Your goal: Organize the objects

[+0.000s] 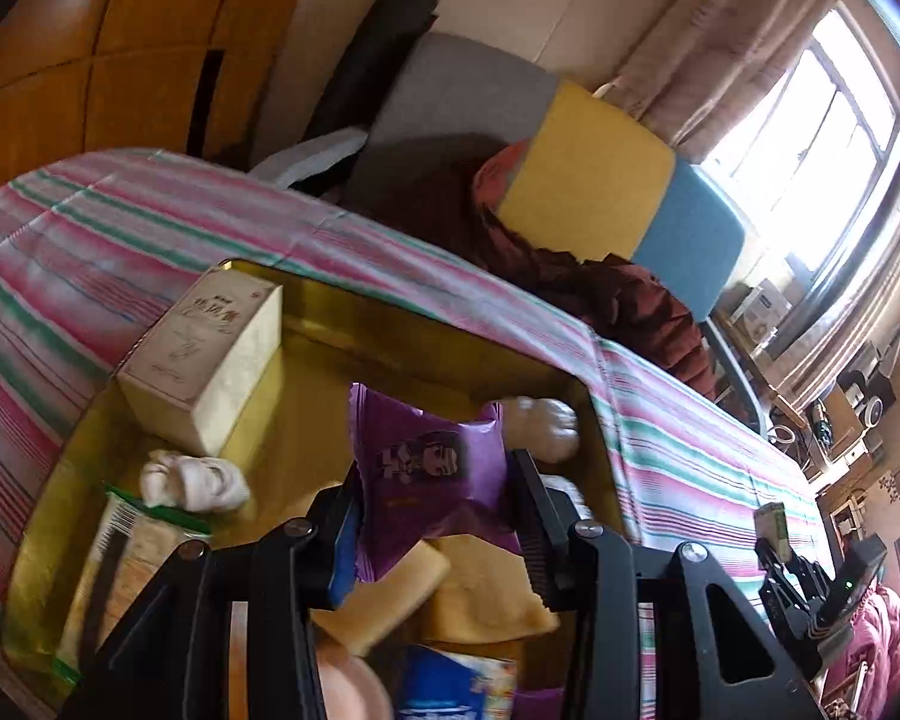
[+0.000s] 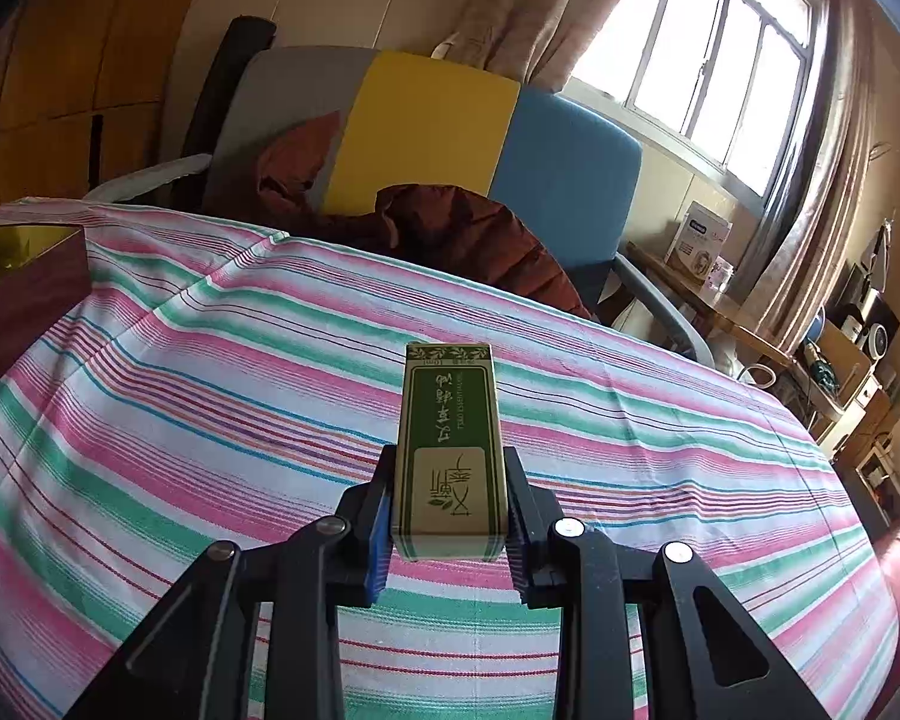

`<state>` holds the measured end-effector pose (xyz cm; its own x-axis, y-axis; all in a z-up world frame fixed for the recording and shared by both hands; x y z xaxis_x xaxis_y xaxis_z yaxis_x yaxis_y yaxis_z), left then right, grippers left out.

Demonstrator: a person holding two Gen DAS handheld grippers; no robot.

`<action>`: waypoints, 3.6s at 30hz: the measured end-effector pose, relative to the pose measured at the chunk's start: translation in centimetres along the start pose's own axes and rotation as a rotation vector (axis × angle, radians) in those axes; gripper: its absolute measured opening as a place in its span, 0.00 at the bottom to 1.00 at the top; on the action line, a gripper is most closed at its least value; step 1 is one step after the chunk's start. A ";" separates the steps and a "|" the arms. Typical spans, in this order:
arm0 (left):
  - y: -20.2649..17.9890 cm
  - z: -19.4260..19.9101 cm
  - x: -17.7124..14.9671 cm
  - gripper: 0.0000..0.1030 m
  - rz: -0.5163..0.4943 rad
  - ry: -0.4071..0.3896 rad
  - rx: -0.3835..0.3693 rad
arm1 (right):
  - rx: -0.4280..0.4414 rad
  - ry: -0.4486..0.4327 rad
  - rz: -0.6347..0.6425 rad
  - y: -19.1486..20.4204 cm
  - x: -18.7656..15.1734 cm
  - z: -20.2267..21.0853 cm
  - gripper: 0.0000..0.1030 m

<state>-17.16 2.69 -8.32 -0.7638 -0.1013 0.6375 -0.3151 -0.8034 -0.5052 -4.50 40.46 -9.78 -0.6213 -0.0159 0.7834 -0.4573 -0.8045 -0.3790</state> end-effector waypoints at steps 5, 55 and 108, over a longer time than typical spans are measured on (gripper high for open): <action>3.6 -0.5 0.5 0.42 0.046 0.031 0.048 | 0.001 0.016 -0.020 -0.2 -0.4 0.3 0.30; 1.9 6.3 -5.7 0.57 -0.026 -0.053 0.044 | 0.675 0.064 0.118 23.4 8.7 13.1 0.31; 0.5 11.7 -5.4 0.57 -0.111 -0.074 0.284 | 0.527 0.190 0.048 23.6 7.3 17.2 1.00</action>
<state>-6.63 -4.00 -5.19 -0.6869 -0.0382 0.7258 -0.2160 -0.9428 -0.2540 -8.90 11.13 -4.57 -0.7595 0.0085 0.6505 -0.0764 -0.9942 -0.0762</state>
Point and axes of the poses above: each gripper's, at about its wrist camera, not at the fingertips, and z roughly against the way its jaws point, y to its left, x to its top, the point moved 9 cm from there along -z, roughly the way its jaws point, and after that the axes turned 10 degrees about -x, right-handed, at the moved point
